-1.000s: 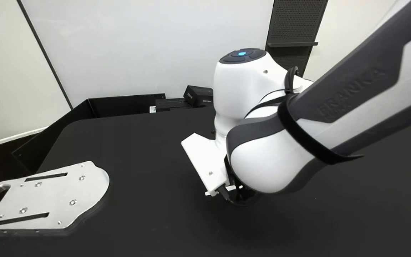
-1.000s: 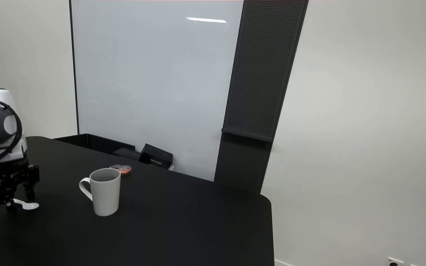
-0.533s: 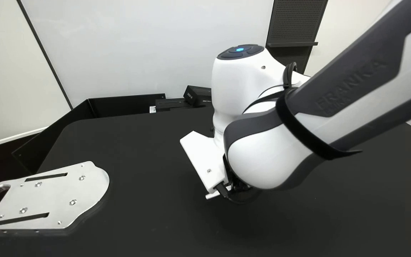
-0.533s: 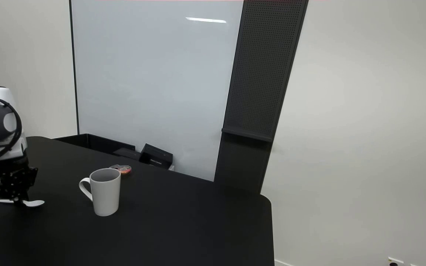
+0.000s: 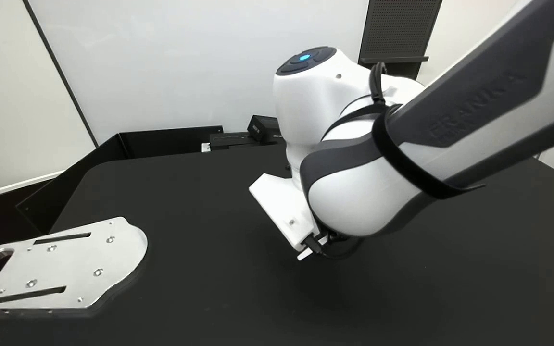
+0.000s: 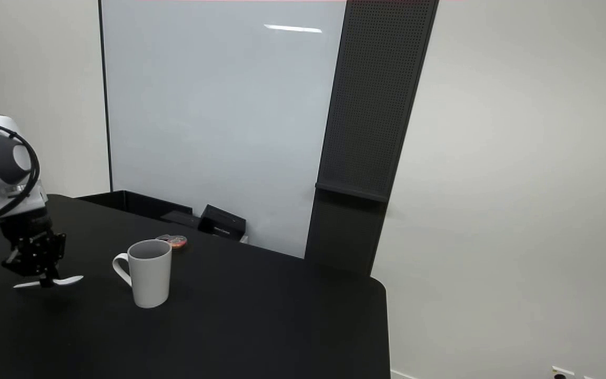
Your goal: Put the spoon in the cup
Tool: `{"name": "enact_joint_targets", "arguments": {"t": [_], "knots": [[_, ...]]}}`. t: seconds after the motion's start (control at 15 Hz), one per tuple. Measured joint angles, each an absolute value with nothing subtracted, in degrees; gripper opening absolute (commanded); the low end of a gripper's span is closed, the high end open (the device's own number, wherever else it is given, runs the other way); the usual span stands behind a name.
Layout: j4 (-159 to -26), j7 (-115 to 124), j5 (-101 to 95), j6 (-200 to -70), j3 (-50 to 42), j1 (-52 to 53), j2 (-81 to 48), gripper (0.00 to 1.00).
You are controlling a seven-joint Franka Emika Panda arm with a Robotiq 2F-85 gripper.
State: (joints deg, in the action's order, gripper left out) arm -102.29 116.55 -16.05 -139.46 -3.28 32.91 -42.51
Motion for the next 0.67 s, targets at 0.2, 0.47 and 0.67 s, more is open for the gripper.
{"name": "enact_joint_targets", "arguments": {"t": [0.2, 0.47, 0.67], "knots": [[-101.2, 116.6, -21.3, -134.6, -5.3, 34.7, -41.1, 0.03], [-101.0, 117.0, -29.4, -129.1, -7.1, 37.0, -38.8, 0.03], [-100.7, 117.5, -35.1, -125.9, -7.2, 37.9, -37.5, 0.03]]}}
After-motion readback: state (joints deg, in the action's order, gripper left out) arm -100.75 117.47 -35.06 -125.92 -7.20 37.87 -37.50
